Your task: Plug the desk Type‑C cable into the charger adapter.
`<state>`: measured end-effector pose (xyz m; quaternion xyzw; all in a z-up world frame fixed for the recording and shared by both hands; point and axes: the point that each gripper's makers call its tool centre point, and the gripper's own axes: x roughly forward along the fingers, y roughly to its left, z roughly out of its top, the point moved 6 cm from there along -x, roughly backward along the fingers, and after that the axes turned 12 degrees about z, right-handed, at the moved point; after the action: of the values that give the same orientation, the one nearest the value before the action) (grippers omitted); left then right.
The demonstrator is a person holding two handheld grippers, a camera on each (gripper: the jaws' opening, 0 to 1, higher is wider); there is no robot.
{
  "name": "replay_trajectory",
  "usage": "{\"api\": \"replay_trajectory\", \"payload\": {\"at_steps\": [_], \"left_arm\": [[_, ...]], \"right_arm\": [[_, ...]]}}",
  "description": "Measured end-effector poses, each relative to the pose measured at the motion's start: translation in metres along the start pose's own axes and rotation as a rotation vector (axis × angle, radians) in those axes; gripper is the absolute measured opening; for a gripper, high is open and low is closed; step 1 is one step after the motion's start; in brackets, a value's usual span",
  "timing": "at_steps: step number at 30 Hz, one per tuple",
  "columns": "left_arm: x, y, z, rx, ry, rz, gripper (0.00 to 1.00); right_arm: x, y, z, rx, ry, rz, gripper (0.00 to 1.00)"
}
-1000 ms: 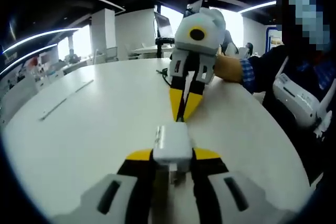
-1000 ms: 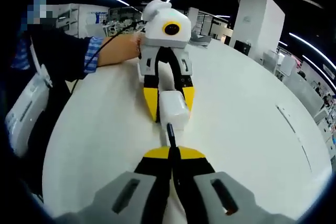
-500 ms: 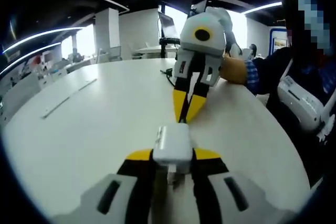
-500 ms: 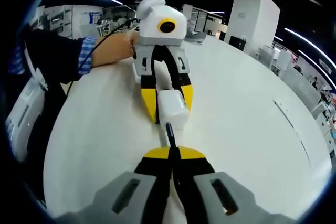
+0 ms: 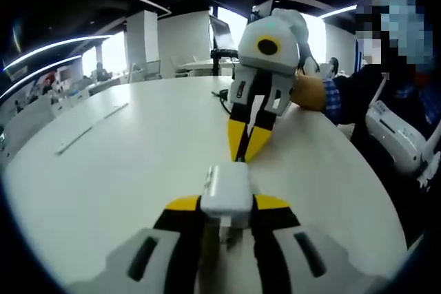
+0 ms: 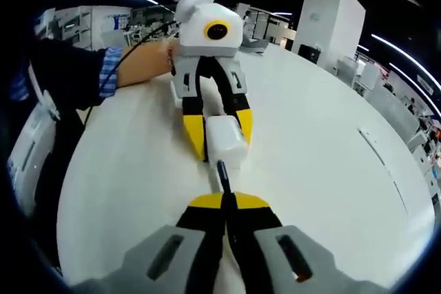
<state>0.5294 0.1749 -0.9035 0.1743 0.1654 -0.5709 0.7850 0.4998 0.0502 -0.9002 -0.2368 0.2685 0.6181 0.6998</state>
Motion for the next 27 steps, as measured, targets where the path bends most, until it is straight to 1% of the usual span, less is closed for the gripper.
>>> {"api": "replay_trajectory", "payload": {"at_steps": [9, 17, 27], "left_arm": [[0.0003, -0.0006, -0.0001, -0.006, 0.006, 0.002, 0.26], [0.0011, -0.0007, 0.0004, -0.009, 0.008, 0.004, 0.26], [0.0027, -0.0008, 0.0014, -0.010, 0.024, 0.023, 0.26]], "right_arm": [[-0.0001, -0.0003, -0.0001, 0.000, -0.001, 0.007, 0.02], [-0.0010, -0.0001, 0.0008, -0.024, 0.018, -0.009, 0.02], [-0.0022, -0.0013, 0.0021, -0.021, 0.024, -0.028, 0.01]]}}
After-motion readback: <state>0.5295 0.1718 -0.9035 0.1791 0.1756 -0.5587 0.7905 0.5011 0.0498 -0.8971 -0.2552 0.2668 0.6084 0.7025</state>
